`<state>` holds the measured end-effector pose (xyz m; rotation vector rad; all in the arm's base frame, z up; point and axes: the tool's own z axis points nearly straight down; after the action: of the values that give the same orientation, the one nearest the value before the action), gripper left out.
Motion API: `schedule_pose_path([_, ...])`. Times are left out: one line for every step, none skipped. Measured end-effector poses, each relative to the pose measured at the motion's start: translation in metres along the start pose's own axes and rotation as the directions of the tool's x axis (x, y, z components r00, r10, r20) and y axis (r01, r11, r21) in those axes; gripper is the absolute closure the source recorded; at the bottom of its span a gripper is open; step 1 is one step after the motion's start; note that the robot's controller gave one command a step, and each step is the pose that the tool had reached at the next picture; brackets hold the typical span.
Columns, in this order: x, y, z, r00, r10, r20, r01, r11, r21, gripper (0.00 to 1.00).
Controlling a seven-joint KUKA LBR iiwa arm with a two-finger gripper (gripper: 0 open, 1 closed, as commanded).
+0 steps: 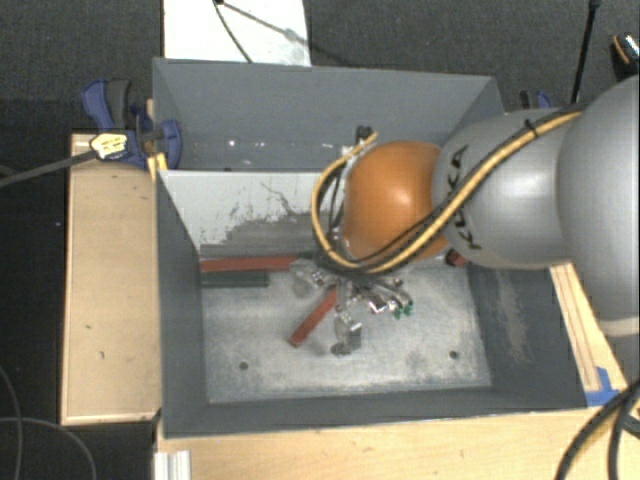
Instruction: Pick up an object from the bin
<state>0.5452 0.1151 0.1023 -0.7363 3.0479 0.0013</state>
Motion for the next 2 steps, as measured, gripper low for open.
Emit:
schedule_pose_path([-0.006,-0.012,-0.002,0.992,-0.123,0.000,0.123,0.992,0.000,0.00])
schedule_pose_path([-0.021,-0.013,0.033,0.979,-0.204,0.000,0.204,0.979,-0.001,0.00])
